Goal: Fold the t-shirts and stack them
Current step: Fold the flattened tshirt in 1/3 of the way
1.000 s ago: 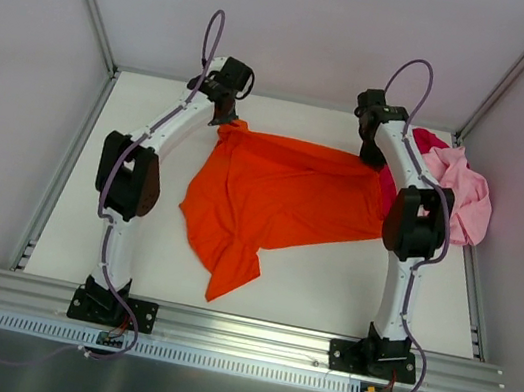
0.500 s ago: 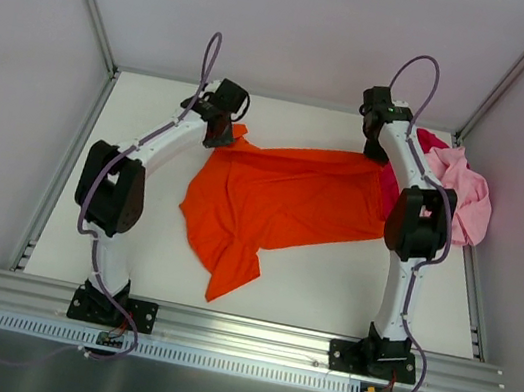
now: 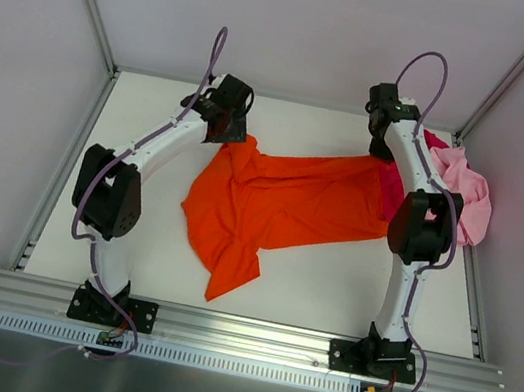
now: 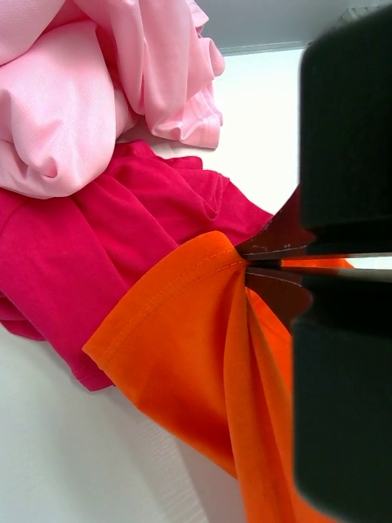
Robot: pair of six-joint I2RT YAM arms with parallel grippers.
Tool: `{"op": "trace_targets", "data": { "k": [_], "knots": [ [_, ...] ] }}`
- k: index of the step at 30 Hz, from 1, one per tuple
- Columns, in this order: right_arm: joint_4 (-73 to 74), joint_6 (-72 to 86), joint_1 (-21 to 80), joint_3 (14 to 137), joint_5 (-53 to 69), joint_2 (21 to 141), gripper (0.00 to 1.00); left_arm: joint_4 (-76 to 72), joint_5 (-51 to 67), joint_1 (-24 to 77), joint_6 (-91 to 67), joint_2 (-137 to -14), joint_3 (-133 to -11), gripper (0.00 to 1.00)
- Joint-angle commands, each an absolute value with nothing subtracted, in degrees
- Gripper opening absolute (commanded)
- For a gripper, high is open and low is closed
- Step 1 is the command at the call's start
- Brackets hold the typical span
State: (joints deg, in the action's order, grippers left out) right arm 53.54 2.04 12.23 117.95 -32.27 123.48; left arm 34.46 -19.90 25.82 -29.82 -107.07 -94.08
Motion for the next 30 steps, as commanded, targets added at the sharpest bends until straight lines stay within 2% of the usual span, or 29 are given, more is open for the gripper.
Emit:
{"op": "trace_targets", "data": {
  "k": [1, 12, 21, 24, 26, 29, 30],
  "knots": [
    [54.7, 1.8, 12.0, 118.3, -32.7, 118.7, 0.01, 34.4, -17.9, 25.8, -27.3, -110.9, -98.1, 0.67],
    [52.8, 0.6, 16.5, 112.8, -31.4, 116.0, 0.01, 36.9, -11.4, 26.2, -26.1, -127.6, -115.0, 0.65],
    [50.1, -2.8, 20.2, 109.0, -29.8, 115.3, 0.01, 36.6, -11.9, 27.1, -24.6, -129.3, -117.5, 0.63],
    [49.8, -2.5, 20.3, 108.5, -28.7, 115.2, 0.01, 37.4, -12.7, 27.2, -24.2, -129.9, -118.6, 0.52],
    [49.7, -2.6, 20.4, 109.0, -28.3, 115.1, 0.01, 38.2, -13.4, 27.5, -23.6, -130.1, -118.7, 0.38],
    [50.0, -3.1, 20.4, 110.5, -28.4, 115.0, 0.01, 38.9, -14.1, 27.6, -23.2, -130.8, -118.7, 0.31],
    [50.1, -3.3, 20.5, 110.7, -28.4, 115.0, 0.01, 39.0, -14.1, 27.7, -23.1, -130.9, -118.7, 0.33]
  ]
}}
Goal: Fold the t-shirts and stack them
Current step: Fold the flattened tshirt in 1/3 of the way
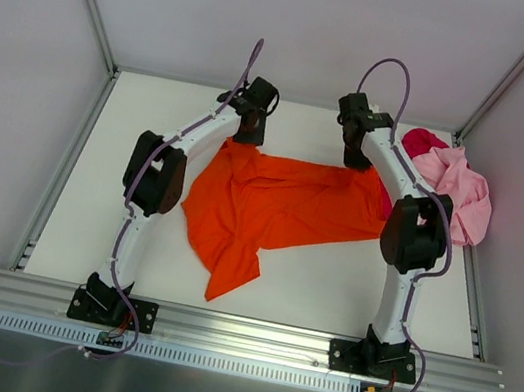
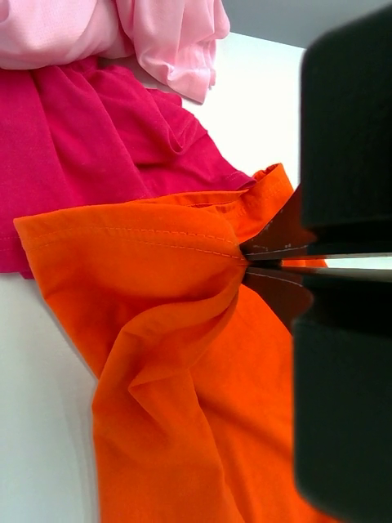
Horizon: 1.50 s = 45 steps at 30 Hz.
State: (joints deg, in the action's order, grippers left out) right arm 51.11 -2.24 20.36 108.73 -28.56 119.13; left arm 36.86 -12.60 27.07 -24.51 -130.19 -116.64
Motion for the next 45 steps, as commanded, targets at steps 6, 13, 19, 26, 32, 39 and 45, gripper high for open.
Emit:
{"op": "trace_targets", "data": {
  "k": [6, 13, 19, 26, 32, 39, 45],
  "knots": [
    [50.0, -4.4, 20.5, 111.5, -28.7, 113.8, 0.01, 39.6, -15.1, 27.9, -22.5, -131.5, -118.7, 0.61],
    [49.9, -5.4, 20.5, 111.5, -28.8, 113.0, 0.01, 41.0, -15.9, 28.1, -22.6, -133.3, -119.9, 0.61],
    [49.6, -6.3, 20.5, 111.6, -29.4, 112.4, 0.01, 41.2, -16.0, 28.1, -22.5, -133.6, -119.9, 0.28],
    [49.5, -5.8, 20.5, 110.1, -28.7, 112.9, 0.01, 41.7, -18.0, 28.0, -21.8, -132.5, -119.9, 0.00],
    [49.1, -6.0, 20.6, 109.1, -28.0, 112.9, 0.01, 42.3, -20.4, 28.1, -21.7, -129.2, -119.3, 0.13],
    [49.0, -6.2, 20.7, 108.9, -27.5, 112.7, 0.01, 41.3, -20.7, 28.0, -20.7, -129.7, -118.6, 0.61],
    [48.4, -6.7, 20.7, 107.6, -27.0, 111.6, 0.01, 41.4, -20.7, 28.0, -21.0, -132.4, -121.2, 0.65]
  ]
}}
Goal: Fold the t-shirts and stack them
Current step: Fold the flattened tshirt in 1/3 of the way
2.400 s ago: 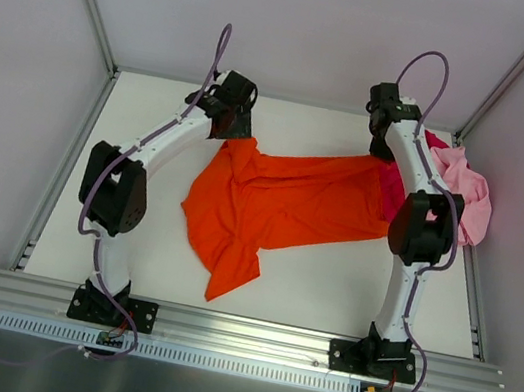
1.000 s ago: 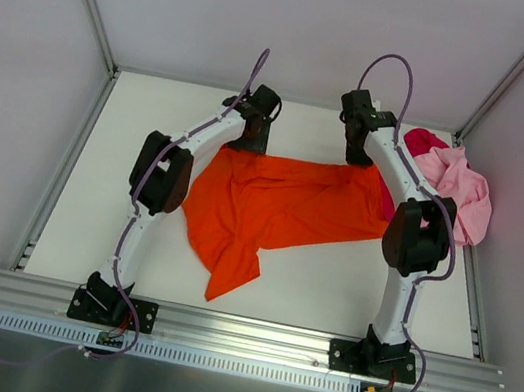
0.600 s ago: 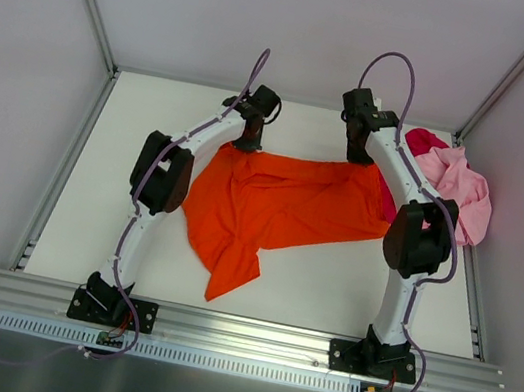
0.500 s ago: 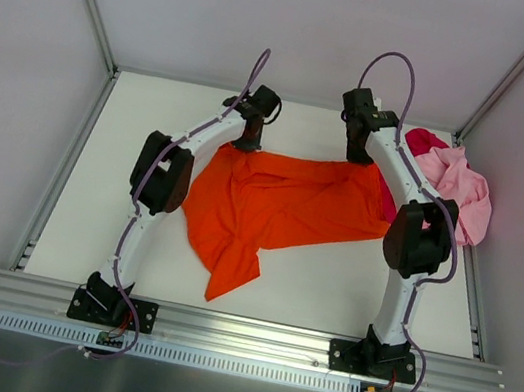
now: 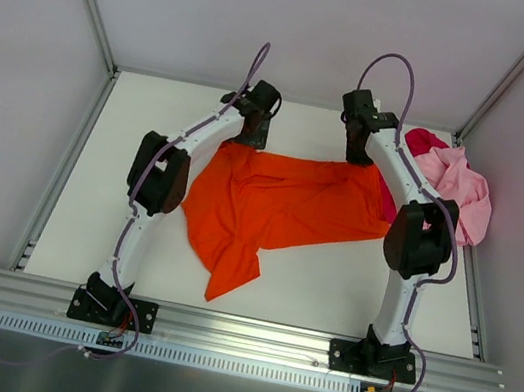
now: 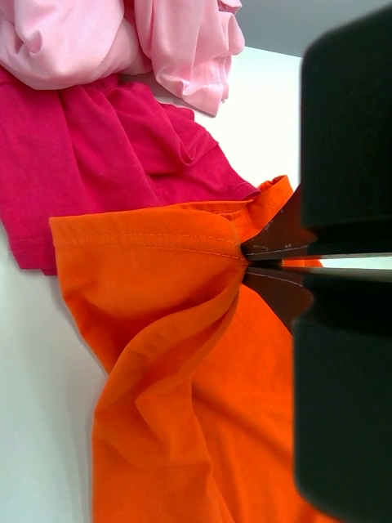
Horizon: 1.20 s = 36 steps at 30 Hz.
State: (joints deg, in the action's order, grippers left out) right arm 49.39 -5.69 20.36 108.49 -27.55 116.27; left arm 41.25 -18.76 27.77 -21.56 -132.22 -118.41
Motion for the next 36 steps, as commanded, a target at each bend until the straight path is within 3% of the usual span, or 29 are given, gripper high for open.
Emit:
{"op": "trace_targets", "data": {
  "k": [1, 15, 18, 23, 31, 36],
  "knots": [
    [48.3, -6.8, 20.7, 107.3, -26.7, 111.5, 0.01, 41.1, -21.2, 27.9, -20.9, -132.5, -121.5, 0.66],
    [46.8, -6.5, 21.9, 102.7, -26.2, 109.3, 0.01, 37.4, -19.4, 27.2, -23.3, -135.7, -123.2, 0.66],
    [46.3, -6.6, 22.0, 101.5, -26.2, 107.8, 0.01, 37.1, -19.1, 27.0, -24.1, -136.6, -123.6, 0.63],
    [45.5, -7.3, 22.8, 99.9, -25.7, 106.2, 0.01, 36.4, -18.9, 26.8, -24.2, -136.8, -123.6, 0.51],
    [44.5, -7.4, 24.5, 97.3, -24.2, 106.6, 0.01, 35.3, -19.2, 26.8, -23.2, -135.4, -123.8, 0.63],
    [44.2, -8.1, 25.5, 97.4, -23.8, 107.0, 0.01, 35.4, -19.5, 26.8, -23.3, -135.1, -123.8, 0.64]
  ]
}}
